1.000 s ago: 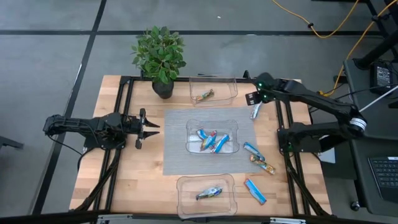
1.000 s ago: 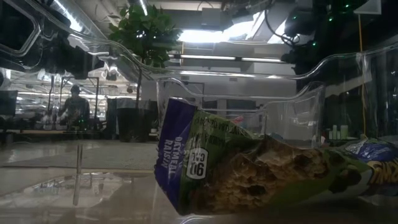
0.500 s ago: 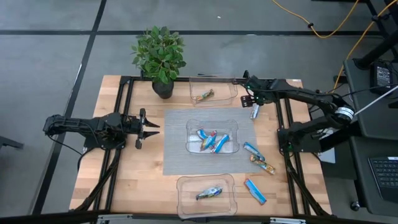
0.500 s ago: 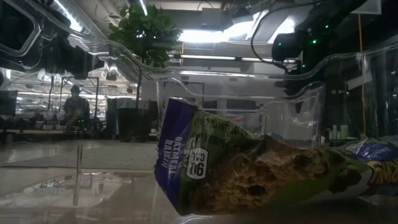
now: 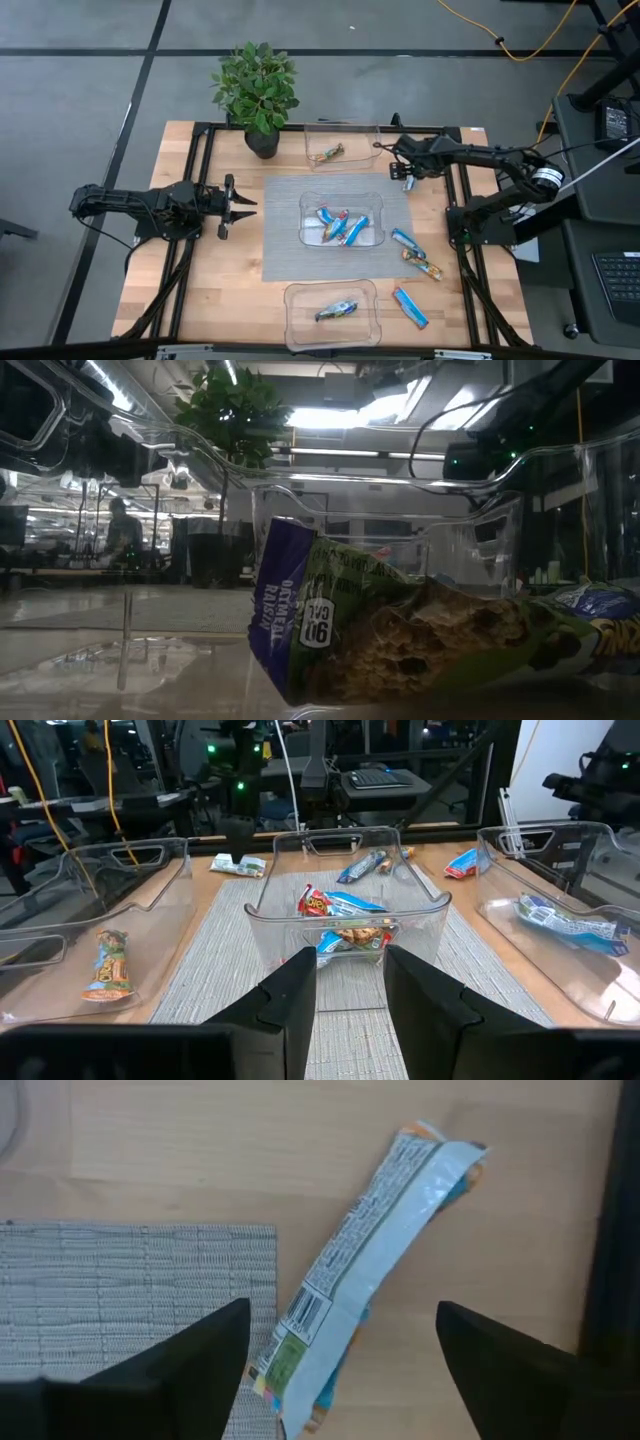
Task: Pick and place Granola Bars by type
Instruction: Put the orange granola bar into the top transparent bin
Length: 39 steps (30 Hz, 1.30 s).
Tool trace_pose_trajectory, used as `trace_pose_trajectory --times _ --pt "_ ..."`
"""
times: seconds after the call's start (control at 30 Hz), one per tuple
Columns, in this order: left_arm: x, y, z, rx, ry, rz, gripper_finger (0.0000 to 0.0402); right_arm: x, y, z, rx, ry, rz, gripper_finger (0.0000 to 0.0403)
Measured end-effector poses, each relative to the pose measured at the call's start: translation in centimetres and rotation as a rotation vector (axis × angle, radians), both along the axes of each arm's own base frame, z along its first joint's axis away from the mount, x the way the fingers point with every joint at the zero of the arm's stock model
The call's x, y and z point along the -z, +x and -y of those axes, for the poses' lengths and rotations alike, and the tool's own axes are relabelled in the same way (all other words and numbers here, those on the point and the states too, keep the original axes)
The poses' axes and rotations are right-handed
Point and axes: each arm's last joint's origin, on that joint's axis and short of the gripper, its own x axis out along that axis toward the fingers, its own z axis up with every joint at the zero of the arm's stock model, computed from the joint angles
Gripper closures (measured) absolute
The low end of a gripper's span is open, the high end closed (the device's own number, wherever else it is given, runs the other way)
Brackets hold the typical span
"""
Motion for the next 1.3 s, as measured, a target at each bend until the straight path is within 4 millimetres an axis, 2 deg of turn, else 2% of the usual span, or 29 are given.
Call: trace_pose_trajectory --times 0.23,0.53,1.03,1.17,1.3 --pt "0.0 0.0 0.0 0.000 0.000 0.000 0.0288 1.2 -0.3 0.0 0.034 -0.010 0.051 0.0116" --pt "0.0 0.0 0.0 0.000 0.000 0.000 0.0288 2.5 -1.3 0.4 0.078 0.007 0.088 0.0187" --pt "0.0 0.0 0.0 0.000 0.000 0.000 0.0288 2.3 -0.9 0.8 -0.006 -0.003 0.142 0.0373" --pt "0.0 0.0 0.0 0.000 0.000 0.000 0.0288 2.0 -0.9 0.7 -0.050 0.003 0.161 0.0396" --pt "0.0 0.0 0.0 0.000 0.000 0.000 0.0288 1.1 -1.1 0.5 -0.066 -0.022 0.193 0.0397"
